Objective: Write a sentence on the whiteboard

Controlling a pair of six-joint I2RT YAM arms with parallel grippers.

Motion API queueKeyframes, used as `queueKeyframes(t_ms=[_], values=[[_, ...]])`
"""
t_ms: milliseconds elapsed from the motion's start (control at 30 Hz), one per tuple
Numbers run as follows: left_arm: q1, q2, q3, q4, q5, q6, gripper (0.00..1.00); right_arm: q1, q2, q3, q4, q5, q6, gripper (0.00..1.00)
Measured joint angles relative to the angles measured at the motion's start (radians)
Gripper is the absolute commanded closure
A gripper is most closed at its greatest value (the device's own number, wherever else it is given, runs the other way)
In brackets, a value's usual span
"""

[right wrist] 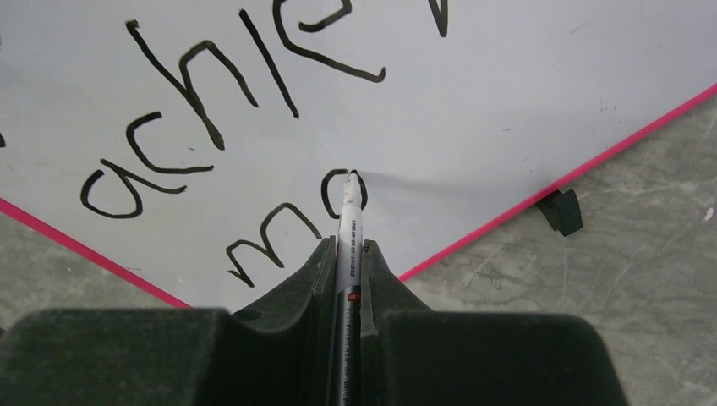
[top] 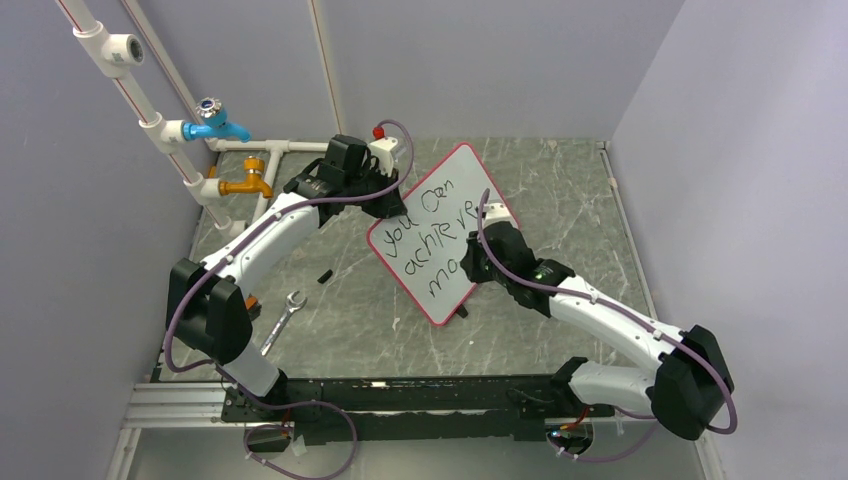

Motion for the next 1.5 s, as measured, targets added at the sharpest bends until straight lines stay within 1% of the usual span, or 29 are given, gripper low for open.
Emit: queueKeyframes(t_ms=[367, 533, 733, 967, 1500], values=[[-0.001, 0.0, 0.0, 0.0, 0.0, 0.0, 1.0, -0.002, 0.009, 0.027, 0.002, -0.036, -0.001, 1.0], [-0.002, 0.0, 0.002, 0.0, 0.0, 0.0, 1.0, -0.002, -0.032, 0.027, 0.002, -0.05, 0.007, 1.0], [-0.003, 0.0, 0.002, 0.0, 0.0, 0.0, 1.0, -0.003, -0.079, 0.027, 0.001, -0.028, 0.007, 1.0], [-0.003, 0.0, 0.002, 0.0, 0.0, 0.0, 1.0, -0.03, -0.067, 0.027, -0.007, 0.003, 0.007, 1.0], [-0.004, 0.0, 0.002, 0.0, 0.0, 0.0, 1.0, -0.055, 0.001, 0.03, -0.005, -0.008, 0.006, 1.0]])
